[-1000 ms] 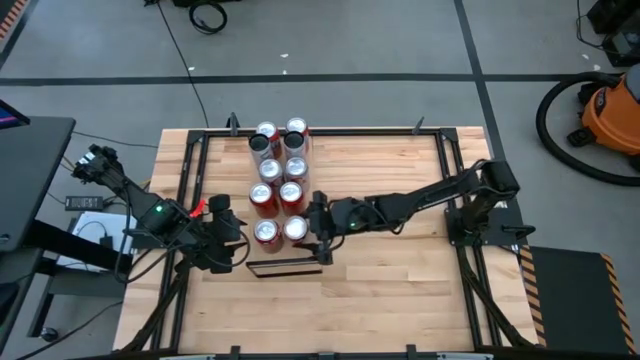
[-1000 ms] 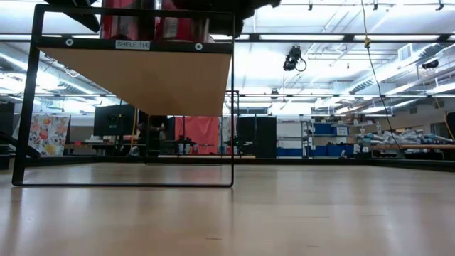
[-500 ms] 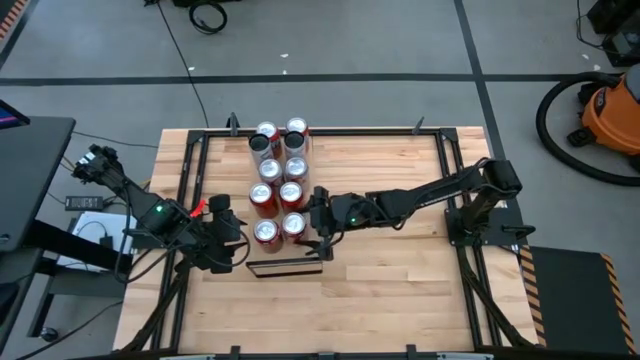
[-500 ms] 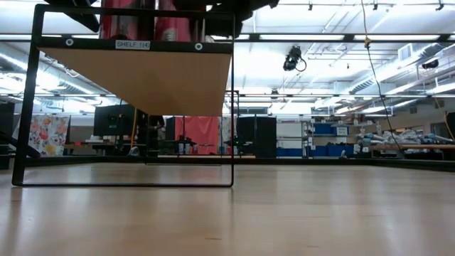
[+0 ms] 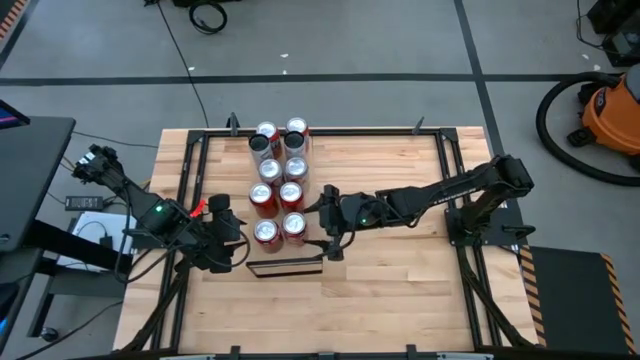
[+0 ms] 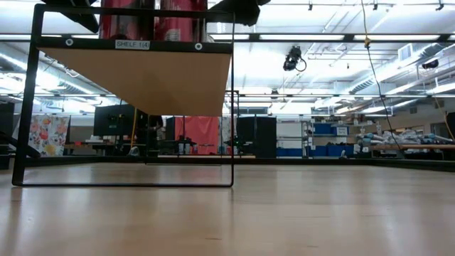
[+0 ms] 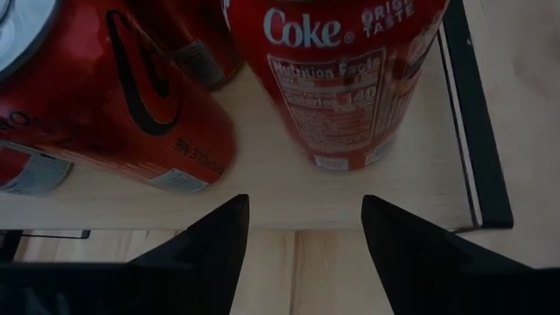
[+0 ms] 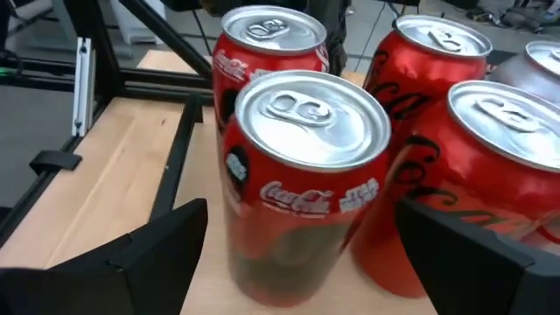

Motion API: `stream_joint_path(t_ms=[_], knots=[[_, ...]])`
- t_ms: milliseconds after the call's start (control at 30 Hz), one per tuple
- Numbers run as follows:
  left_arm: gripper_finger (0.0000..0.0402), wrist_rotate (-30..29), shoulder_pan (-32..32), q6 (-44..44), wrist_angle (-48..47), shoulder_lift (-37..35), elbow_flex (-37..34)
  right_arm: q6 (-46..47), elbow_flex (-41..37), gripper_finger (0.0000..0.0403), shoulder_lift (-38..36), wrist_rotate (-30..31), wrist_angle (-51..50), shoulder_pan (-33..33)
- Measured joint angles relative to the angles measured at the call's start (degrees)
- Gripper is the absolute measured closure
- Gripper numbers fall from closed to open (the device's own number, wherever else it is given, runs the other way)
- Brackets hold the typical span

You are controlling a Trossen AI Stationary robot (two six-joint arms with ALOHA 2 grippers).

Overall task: Place canned beverage on shelf
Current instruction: Return to Home Position

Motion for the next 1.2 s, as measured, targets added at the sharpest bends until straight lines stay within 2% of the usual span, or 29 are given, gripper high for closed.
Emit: stream_joint_path(t_ms=[100, 267, 333, 467, 633, 933, 1100, 1200], knots=[[0.0168, -0.3, -0.3, 0.9, -1.8, 0.0, 0.0, -0.1, 0.0, 0.0026, -0.3, 0.8, -2.0, 0.7], [0.0168, -7.6, -3.1, 1.1, -2.6, -3.1, -3.7, 0.4, -1.2, 0.0029, -2.0, 0.9, -4.9, 0.9], [0.0168, -8.4, -4.2, -0.3, -2.0, -5.7, -5.5, 0.5, -2.5, 0.0029, -3.9, 0.1, -4.9, 0.9], [0.0168, -9.7, -5.6, -1.8, 0.3, -11.0, -9.0, 1.5, -6.8, 0.0030, -8.5, -0.1, -3.4, -0.1], [0.0168, -12.8, -5.9, 0.6, 3.9, -17.2, -13.4, 1.8, -14.9, 0.0030, -15.2, 0.0, 3.8, -1.8], [0.0169, -15.7, -5.2, 10.7, 19.6, -31.1, -24.1, 1.8, -28.6, 0.0030, -29.6, 3.9, 11.2, -6.1], [0.0187, -27.4, -3.5, 12.3, 27.5, -37.5, -27.0, -0.3, -31.9, 0.0030, -38.4, 8.4, 13.4, -7.6], [0.0208, -29.4, -2.2, 14.6, 33.6, -40.0, -29.5, -2.9, -32.5, 0.0030, -43.1, 9.1, 14.9, -7.9]])
